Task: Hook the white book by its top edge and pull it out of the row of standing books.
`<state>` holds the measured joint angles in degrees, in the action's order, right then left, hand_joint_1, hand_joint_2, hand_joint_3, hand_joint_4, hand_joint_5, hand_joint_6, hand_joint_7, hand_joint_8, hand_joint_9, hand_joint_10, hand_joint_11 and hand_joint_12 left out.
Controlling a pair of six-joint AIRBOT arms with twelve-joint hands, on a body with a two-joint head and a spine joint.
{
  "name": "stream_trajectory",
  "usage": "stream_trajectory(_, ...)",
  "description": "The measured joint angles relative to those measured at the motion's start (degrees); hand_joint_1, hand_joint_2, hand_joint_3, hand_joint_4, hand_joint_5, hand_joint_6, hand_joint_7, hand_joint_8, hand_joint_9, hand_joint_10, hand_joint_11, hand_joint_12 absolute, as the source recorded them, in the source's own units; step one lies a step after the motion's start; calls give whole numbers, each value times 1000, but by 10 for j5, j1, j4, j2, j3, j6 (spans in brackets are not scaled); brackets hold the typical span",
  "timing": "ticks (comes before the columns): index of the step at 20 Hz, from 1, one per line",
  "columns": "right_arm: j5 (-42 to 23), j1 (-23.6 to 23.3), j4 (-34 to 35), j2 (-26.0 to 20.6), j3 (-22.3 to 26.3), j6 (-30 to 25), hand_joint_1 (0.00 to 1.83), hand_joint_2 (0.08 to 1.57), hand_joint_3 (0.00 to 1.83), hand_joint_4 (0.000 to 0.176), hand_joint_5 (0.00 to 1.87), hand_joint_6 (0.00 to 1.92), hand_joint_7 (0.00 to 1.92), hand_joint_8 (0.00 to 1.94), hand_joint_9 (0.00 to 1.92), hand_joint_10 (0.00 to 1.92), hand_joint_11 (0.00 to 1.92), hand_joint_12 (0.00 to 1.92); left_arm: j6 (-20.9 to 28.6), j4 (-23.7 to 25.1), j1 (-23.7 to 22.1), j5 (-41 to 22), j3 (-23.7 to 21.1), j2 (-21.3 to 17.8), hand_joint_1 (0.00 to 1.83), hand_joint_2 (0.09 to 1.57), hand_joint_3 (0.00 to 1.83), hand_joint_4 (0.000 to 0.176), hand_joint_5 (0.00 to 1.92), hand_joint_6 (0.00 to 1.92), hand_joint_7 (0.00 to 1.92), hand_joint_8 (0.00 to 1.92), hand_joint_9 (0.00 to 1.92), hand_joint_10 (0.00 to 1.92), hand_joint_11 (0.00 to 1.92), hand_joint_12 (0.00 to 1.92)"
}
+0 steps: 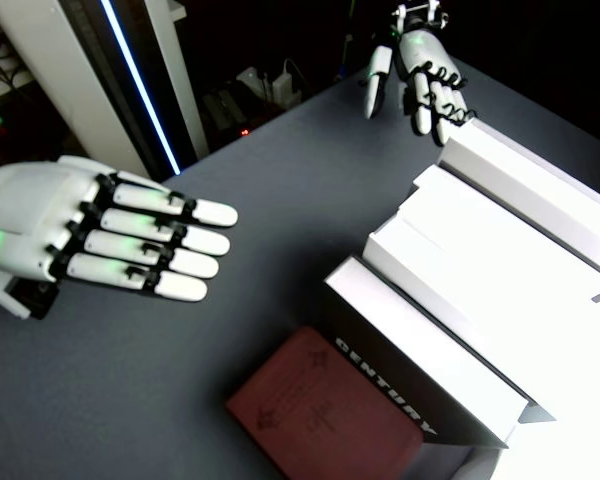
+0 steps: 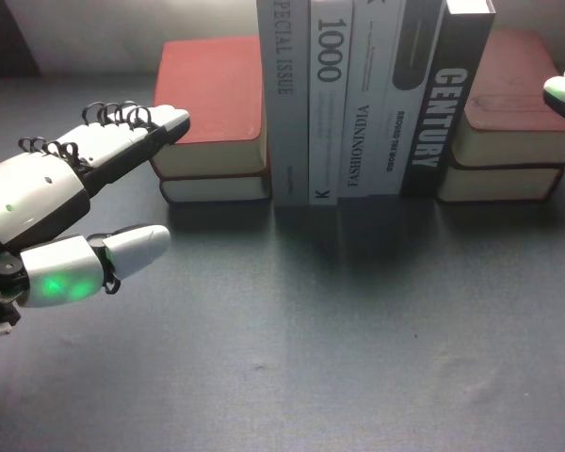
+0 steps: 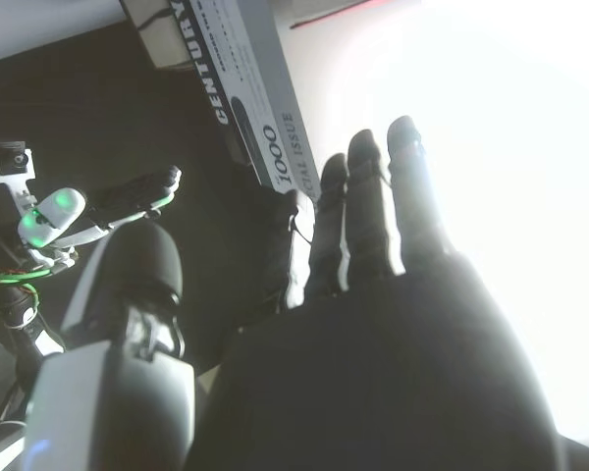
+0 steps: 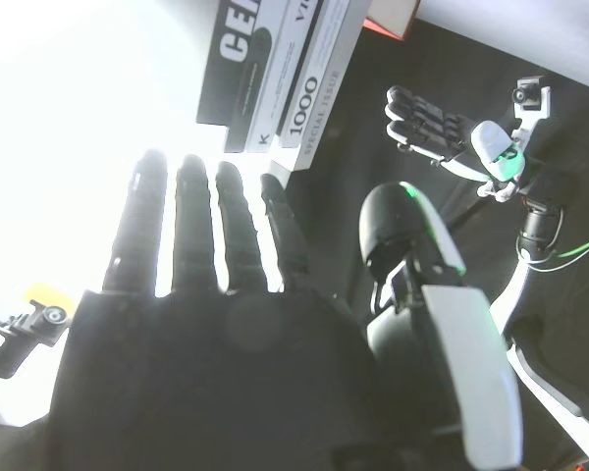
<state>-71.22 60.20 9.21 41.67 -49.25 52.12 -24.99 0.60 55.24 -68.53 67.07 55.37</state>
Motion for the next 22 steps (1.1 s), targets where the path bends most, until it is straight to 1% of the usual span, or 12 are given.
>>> stream_trajectory(2, 0, 0, 1, 0, 0, 0, 529, 1381, 7, 0, 30, 4, 0, 0, 0, 0, 0, 30, 0, -1, 1, 0, 0, 0, 233, 1443, 20, 0, 0, 0, 0, 0, 0, 0, 0, 0)
stream_trajectory(3, 0, 0, 2, 0, 0, 0, 528, 1386, 7, 0, 64, 17, 1, 0, 0, 0, 5, 9, 1, -1, 1, 0, 0, 0, 231, 1443, 19, 0, 0, 0, 0, 0, 0, 0, 0, 0)
stream_trajectory(5, 1, -4, 2, 0, 0, 0, 423, 1426, 19, 0, 45, 8, 0, 0, 0, 0, 0, 0, 2, -1, 1, 0, 0, 0, 242, 1436, 10, 0, 0, 0, 0, 0, 0, 0, 0, 0)
stream_trajectory(6, 4, -16, 1, 3, -3, 0, 491, 1431, 14, 0, 57, 12, 0, 0, 0, 0, 0, 0, 2, -2, 1, 0, 0, 0, 224, 1432, 6, 0, 0, 0, 0, 0, 0, 0, 0, 0)
stream_trajectory(7, 3, -30, 1, 5, -8, 1, 568, 1423, 6, 0, 50, 8, 0, 0, 0, 0, 8, 4, 2, -1, 1, 0, 0, 0, 203, 1427, 4, 0, 0, 0, 0, 0, 0, 0, 0, 0)
stream_trajectory(8, 1, -45, 4, 10, -14, 4, 578, 1416, 2, 0, 45, 6, 0, 0, 0, 0, 33, 17, 2, 0, 1, -1, 0, 0, 213, 1426, 2, 0, 0, 0, 0, 0, 0, 0, 0, 0)
stream_trajectory(9, -1, -61, 6, 18, -21, 8, 546, 1421, 4, 0, 41, 4, 0, 0, 0, 0, 11, 14, 2, -1, 1, 0, 1, 0, 215, 1425, 1, 0, 0, 0, 0, 0, 0, 0, 0, 0)
stream_trajectory(11, 7, -97, 6, 36, -36, 18, 366, 1430, 8, 0, 29, 3, 0, 0, 0, 0, 0, 0, 5, -3, 1, 0, 1, 1, 215, 1419, 0, 0, 0, 0, 0, 0, 0, 0, 0, 0)
stream_trajectory(13, 34, -146, 5, 59, -55, 35, 329, 1437, 9, 0, 43, 10, 0, 0, 0, 0, 0, 0, 6, -2, 1, -1, 3, 1, 241, 1407, 0, 0, 0, 0, 0, 0, 0, 0, 0, 0)
stream_trajectory(17, 93, -212, 7, 91, -90, 47, 249, 1450, 8, 0, 71, 19, 0, 0, 0, 0, 0, 0, 7, -2, 2, -2, 8, 5, 214, 1400, 0, 0, 0, 0, 0, 0, 0, 0, 0, 0)
stream_trajectory(18, 107, -228, 7, 98, -99, 48, 172, 1462, 12, 0, 62, 15, 0, 0, 0, 0, 0, 0, 9, -5, 2, 0, 9, 7, 196, 1399, 0, 11, 0, 0, 0, 0, 0, 0, 0, 0)
stream_trajectory(22, 140, -282, 10, 118, -118, 82, 193, 1457, 2, 0, 116, 34, 0, 0, 0, 0, 0, 0, 11, -1, 2, 0, 11, 10, 220, 1395, 0, 17, 0, 0, 0, 0, 0, 0, 0, 0)
